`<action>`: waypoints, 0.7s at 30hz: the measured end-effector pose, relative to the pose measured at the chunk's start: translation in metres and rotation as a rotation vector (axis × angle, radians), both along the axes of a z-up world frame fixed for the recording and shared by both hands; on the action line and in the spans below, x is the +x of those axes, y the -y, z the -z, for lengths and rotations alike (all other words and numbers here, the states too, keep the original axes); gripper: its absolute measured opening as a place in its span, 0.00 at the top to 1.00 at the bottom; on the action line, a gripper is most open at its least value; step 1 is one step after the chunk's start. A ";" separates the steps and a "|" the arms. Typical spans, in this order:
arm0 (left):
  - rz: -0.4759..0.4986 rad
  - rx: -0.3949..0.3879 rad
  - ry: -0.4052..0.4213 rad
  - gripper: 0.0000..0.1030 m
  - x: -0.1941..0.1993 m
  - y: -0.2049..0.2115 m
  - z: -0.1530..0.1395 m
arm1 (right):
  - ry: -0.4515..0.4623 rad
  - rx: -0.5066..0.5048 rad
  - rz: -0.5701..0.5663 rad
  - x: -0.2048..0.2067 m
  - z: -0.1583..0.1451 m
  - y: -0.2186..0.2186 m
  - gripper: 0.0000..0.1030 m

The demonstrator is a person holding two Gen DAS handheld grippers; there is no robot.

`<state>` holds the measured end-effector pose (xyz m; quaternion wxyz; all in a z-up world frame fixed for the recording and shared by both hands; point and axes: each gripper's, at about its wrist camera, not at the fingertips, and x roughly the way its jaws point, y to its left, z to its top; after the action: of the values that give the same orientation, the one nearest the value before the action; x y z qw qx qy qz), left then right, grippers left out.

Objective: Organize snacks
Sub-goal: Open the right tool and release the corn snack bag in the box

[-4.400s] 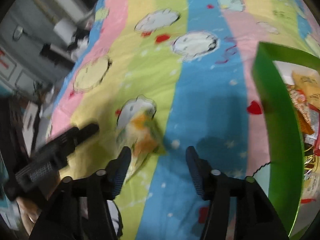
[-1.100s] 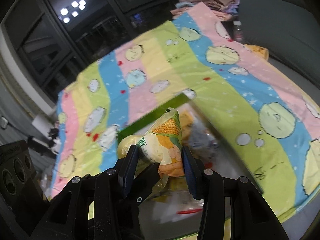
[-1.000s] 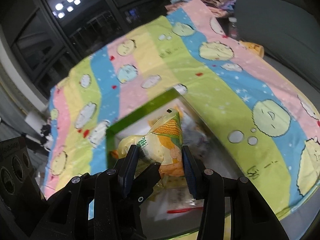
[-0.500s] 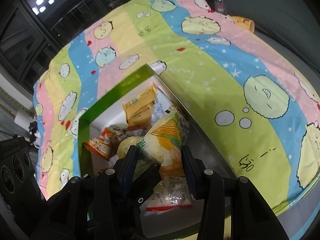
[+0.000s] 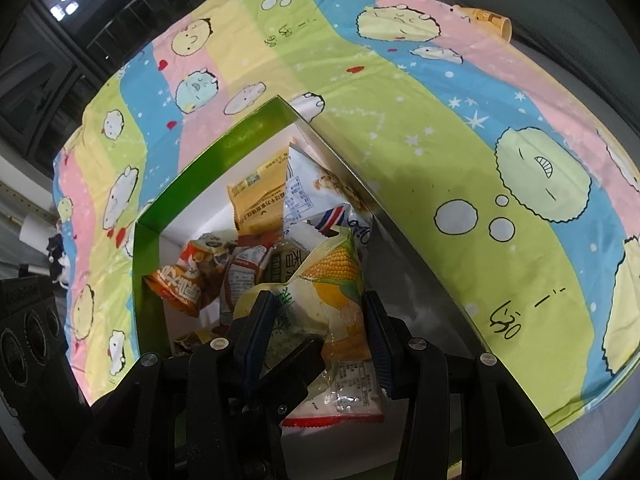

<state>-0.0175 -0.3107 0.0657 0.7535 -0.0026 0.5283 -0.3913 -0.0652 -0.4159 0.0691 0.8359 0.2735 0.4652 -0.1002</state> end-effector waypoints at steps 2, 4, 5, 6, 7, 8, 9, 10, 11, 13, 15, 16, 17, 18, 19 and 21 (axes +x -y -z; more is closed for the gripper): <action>-0.005 0.000 -0.010 0.67 0.001 0.000 0.001 | -0.004 0.000 0.005 0.001 0.001 0.001 0.54; -0.008 0.001 -0.021 0.67 0.002 0.000 0.002 | -0.006 0.000 0.008 0.001 0.001 0.001 0.54; -0.009 0.004 -0.028 0.66 0.005 0.002 0.003 | -0.008 -0.001 0.009 0.002 0.002 0.001 0.54; -0.009 0.004 -0.034 0.66 0.006 0.001 0.004 | -0.010 -0.002 0.012 0.002 0.002 0.001 0.54; -0.011 0.002 -0.035 0.65 0.006 0.001 0.004 | -0.011 -0.002 0.014 0.003 0.003 0.001 0.54; -0.012 0.001 -0.035 0.65 0.006 0.000 0.004 | -0.011 -0.002 0.014 0.003 0.003 0.001 0.54; -0.013 0.000 -0.035 0.65 0.006 0.000 0.004 | -0.012 -0.002 0.013 0.003 0.003 0.001 0.54; -0.015 -0.001 -0.035 0.65 0.005 -0.001 0.004 | -0.012 -0.002 0.013 0.003 0.004 0.002 0.54; -0.016 -0.001 -0.035 0.65 0.005 -0.001 0.004 | -0.013 -0.001 0.015 0.004 0.003 0.002 0.54; -0.014 -0.001 -0.037 0.65 0.005 -0.001 0.004 | -0.013 -0.002 0.016 0.004 0.003 0.001 0.54; -0.014 -0.002 -0.036 0.65 0.004 -0.002 0.004 | -0.014 -0.002 0.015 0.004 0.004 0.002 0.54; -0.014 -0.002 -0.037 0.64 0.004 -0.002 0.004 | -0.014 -0.002 0.014 0.004 0.004 0.002 0.54; -0.013 -0.002 -0.036 0.64 0.005 -0.002 0.003 | -0.015 -0.002 0.016 0.004 0.003 0.002 0.54; -0.013 -0.002 -0.037 0.64 0.005 -0.002 0.004 | -0.016 -0.004 0.016 0.004 0.003 0.001 0.54; -0.013 -0.004 -0.037 0.64 0.005 -0.002 0.004 | -0.016 -0.004 0.016 0.004 0.003 0.001 0.54; -0.013 -0.005 -0.036 0.64 0.005 -0.003 0.004 | -0.018 -0.008 0.016 0.005 0.004 0.001 0.54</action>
<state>-0.0124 -0.3081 0.0616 0.7463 -0.0151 0.5409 -0.3877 -0.0607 -0.4167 0.0654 0.8320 0.2731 0.4700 -0.1110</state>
